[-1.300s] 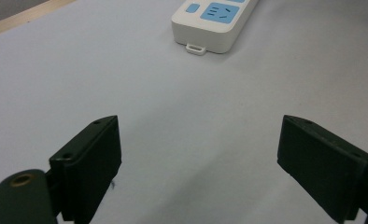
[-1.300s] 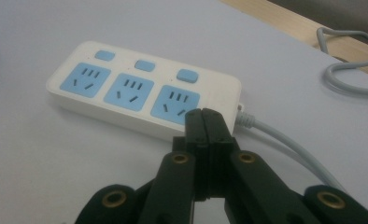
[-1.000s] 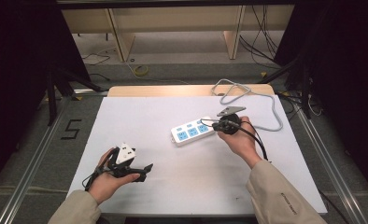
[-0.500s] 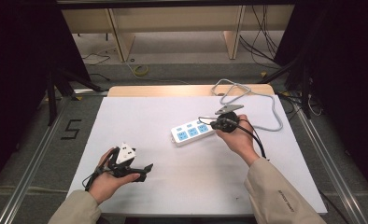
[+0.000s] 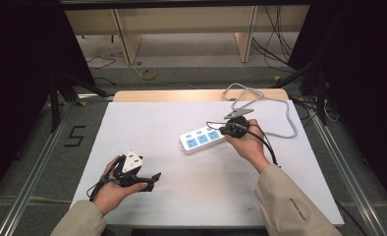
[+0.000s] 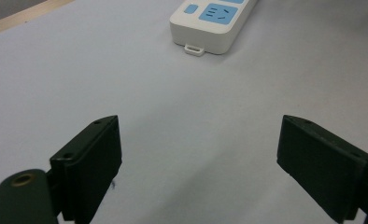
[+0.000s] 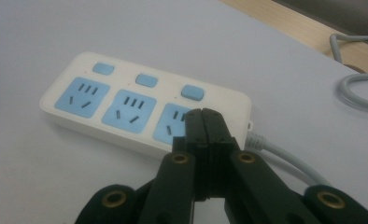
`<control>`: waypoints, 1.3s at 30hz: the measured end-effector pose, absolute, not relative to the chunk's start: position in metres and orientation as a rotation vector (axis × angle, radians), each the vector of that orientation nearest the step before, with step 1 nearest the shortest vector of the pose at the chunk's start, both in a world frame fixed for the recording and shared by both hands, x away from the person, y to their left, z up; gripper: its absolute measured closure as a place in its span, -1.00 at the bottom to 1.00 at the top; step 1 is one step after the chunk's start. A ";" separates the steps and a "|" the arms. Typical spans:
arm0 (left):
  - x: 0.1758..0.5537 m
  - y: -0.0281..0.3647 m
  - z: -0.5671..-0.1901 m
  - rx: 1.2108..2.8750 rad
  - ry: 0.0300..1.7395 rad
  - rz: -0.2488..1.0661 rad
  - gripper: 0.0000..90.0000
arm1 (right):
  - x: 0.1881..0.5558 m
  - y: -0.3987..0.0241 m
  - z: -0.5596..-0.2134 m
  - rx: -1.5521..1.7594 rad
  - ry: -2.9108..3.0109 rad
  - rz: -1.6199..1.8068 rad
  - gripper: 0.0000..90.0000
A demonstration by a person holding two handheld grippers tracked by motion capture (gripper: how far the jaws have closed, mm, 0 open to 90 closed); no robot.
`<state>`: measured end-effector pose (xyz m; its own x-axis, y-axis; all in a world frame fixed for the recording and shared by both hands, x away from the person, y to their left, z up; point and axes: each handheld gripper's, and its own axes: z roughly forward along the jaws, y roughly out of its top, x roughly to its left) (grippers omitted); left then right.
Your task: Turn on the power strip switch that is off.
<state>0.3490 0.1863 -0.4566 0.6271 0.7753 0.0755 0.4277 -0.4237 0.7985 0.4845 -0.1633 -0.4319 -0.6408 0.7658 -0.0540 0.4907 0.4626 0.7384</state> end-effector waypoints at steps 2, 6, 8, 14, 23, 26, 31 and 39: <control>0.349 0.186 -0.457 2.068 0.940 0.568 -0.70 | 0.485 -0.163 -0.432 1.058 2.336 0.997 1.00; 0.349 0.186 -0.457 2.067 0.941 0.567 -0.70 | 0.487 -0.163 -0.432 1.060 2.336 0.994 1.00; 0.349 0.186 -0.457 2.068 0.940 0.567 -0.70 | 0.488 -0.162 -0.432 1.063 2.337 0.993 1.00; 0.349 0.186 -0.457 2.067 0.940 0.567 -0.70 | 0.492 -0.159 -0.433 1.068 2.340 0.987 1.00; 0.349 0.186 -0.457 2.067 0.939 0.566 -0.70 | 0.497 -0.155 -0.435 1.075 2.348 0.979 1.00; 0.349 0.186 -0.457 2.067 0.940 0.566 -0.70 | 0.499 -0.154 -0.436 1.077 2.351 0.977 1.00; 0.349 0.186 -0.457 2.066 0.942 0.566 -0.70 | 0.502 -0.153 -0.438 1.074 2.357 0.977 1.00; 0.349 0.186 -0.457 2.069 0.937 0.566 -0.70 | 0.505 -0.151 -0.439 1.079 2.360 0.969 1.00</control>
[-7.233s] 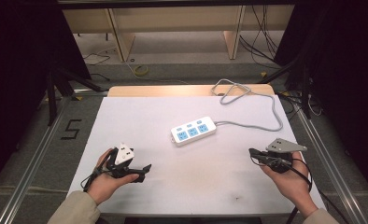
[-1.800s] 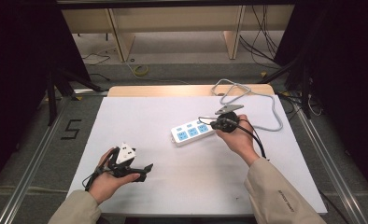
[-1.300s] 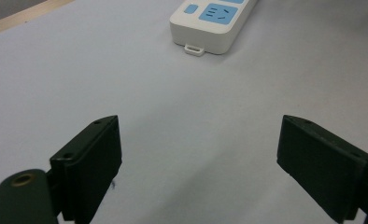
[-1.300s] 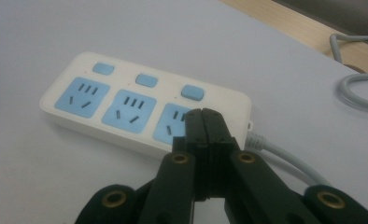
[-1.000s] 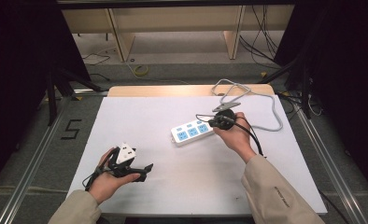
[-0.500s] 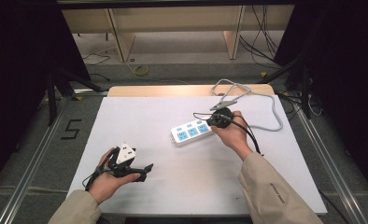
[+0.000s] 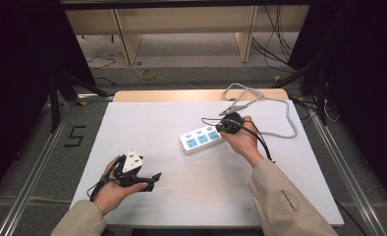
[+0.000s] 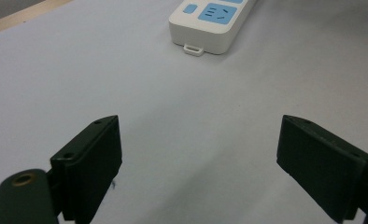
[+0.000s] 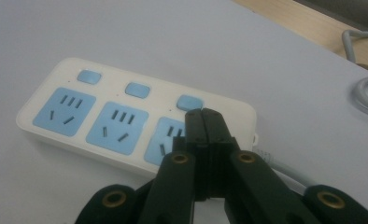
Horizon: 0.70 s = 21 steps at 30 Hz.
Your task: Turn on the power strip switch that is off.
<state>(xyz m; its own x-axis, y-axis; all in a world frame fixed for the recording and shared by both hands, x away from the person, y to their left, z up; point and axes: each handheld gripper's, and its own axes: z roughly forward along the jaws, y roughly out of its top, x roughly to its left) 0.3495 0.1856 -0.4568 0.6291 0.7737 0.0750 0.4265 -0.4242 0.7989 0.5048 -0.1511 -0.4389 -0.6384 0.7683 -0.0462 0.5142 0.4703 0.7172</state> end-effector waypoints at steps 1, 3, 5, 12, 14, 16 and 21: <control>0.349 0.186 -0.457 2.069 0.937 0.565 -0.70 | 0.505 -0.151 -0.439 1.080 2.358 0.970 1.00; 0.350 0.186 -0.457 2.068 0.938 0.566 -0.70 | 0.507 -0.150 -0.439 1.080 2.356 0.968 1.00; 0.349 0.186 -0.457 2.066 0.942 0.564 -0.70 | 0.508 -0.149 -0.438 1.077 2.361 0.963 1.00; 0.350 0.186 -0.457 2.067 0.938 0.565 -0.70 | 0.511 -0.146 -0.439 1.087 2.360 0.963 1.00; 0.350 0.186 -0.457 2.067 0.940 0.564 -0.70 | 0.512 -0.145 -0.440 1.080 2.362 0.959 1.00; 0.350 0.186 -0.457 2.069 0.937 0.565 -0.70 | 0.513 -0.144 -0.440 1.079 2.370 0.960 1.00; 0.350 0.186 -0.457 2.066 0.940 0.563 -0.70 | 0.515 -0.141 -0.442 1.081 2.375 0.961 1.00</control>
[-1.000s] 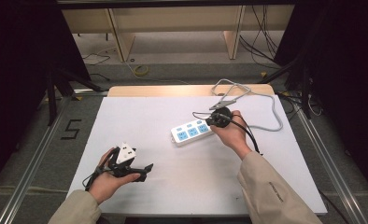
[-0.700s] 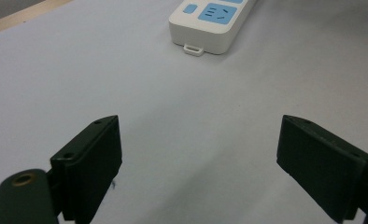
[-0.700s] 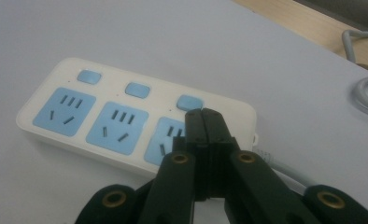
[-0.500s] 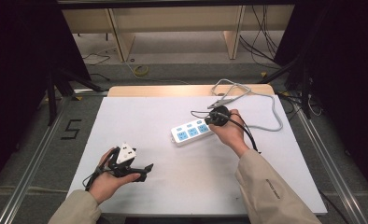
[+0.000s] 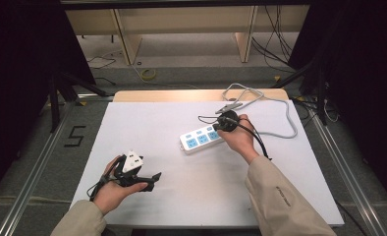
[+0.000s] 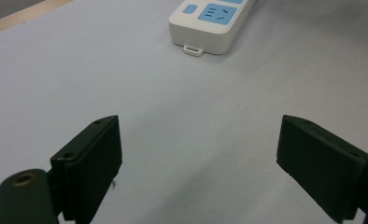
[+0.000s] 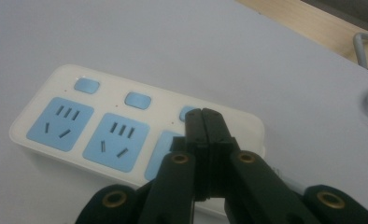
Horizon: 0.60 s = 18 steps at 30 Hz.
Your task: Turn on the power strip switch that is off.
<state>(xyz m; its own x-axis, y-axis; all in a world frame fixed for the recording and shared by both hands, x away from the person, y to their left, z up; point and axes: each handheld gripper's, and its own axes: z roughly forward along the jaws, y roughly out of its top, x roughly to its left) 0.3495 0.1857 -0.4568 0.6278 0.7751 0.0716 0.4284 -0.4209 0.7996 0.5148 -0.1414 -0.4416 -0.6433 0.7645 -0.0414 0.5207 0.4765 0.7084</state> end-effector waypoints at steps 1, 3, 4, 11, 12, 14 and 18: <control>0.350 0.186 -0.457 2.066 0.939 0.564 -0.69 | 0.515 -0.141 -0.442 1.083 2.376 0.960 1.00; 0.349 0.186 -0.457 2.066 0.939 0.563 -0.70 | 0.516 -0.140 -0.443 1.086 2.377 0.962 1.00; 0.350 0.186 -0.457 2.068 0.937 0.564 -0.70 | 0.517 -0.140 -0.444 1.089 2.379 0.962 1.00; 0.350 0.186 -0.457 2.070 0.935 0.564 -0.69 | 0.520 -0.138 -0.445 1.095 2.381 0.962 1.00; 0.350 0.186 -0.457 2.071 0.935 0.565 -0.69 | 0.520 -0.138 -0.445 1.098 2.381 0.963 1.00; 0.350 0.186 -0.457 2.069 0.936 0.564 -0.69 | 0.521 -0.138 -0.445 1.095 2.380 0.963 1.00; 0.350 0.186 -0.457 2.069 0.935 0.564 -0.69 | 0.523 -0.136 -0.445 1.097 2.379 0.965 1.00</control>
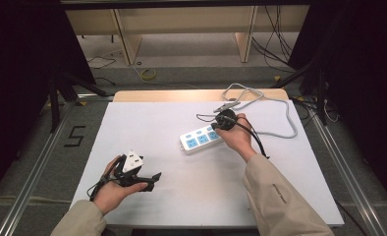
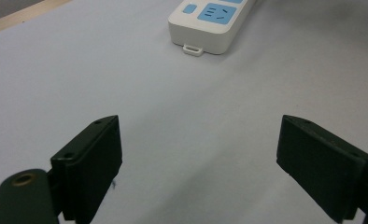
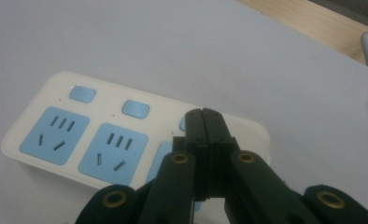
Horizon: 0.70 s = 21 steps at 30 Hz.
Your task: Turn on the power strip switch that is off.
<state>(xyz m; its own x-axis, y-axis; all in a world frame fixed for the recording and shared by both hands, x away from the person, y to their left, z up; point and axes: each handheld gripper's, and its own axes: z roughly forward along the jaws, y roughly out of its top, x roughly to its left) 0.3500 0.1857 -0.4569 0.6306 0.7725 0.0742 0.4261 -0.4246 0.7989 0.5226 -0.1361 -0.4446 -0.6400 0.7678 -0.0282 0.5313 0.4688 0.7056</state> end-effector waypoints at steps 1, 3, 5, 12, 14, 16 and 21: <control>0.350 0.186 -0.457 2.069 0.935 0.564 -0.69 | 0.523 -0.135 -0.444 1.102 2.381 0.965 1.00; 0.350 0.186 -0.457 2.069 0.935 0.564 -0.69 | 0.524 -0.135 -0.444 1.099 2.380 0.964 1.00; 0.350 0.186 -0.457 2.069 0.935 0.563 -0.69 | 0.524 -0.134 -0.444 1.103 2.380 0.965 1.00; 0.350 0.186 -0.457 2.069 0.935 0.563 -0.69 | 0.526 -0.132 -0.444 1.103 2.382 0.966 1.00; 0.350 0.186 -0.457 2.069 0.935 0.563 -0.69 | 0.527 -0.131 -0.444 1.106 2.382 0.966 1.00; 0.350 0.186 -0.457 2.069 0.935 0.563 -0.69 | 0.527 -0.131 -0.445 1.107 2.383 0.964 1.00; 0.350 0.185 -0.457 2.069 0.934 0.561 -0.69 | 0.528 -0.131 -0.445 1.114 2.385 0.961 1.00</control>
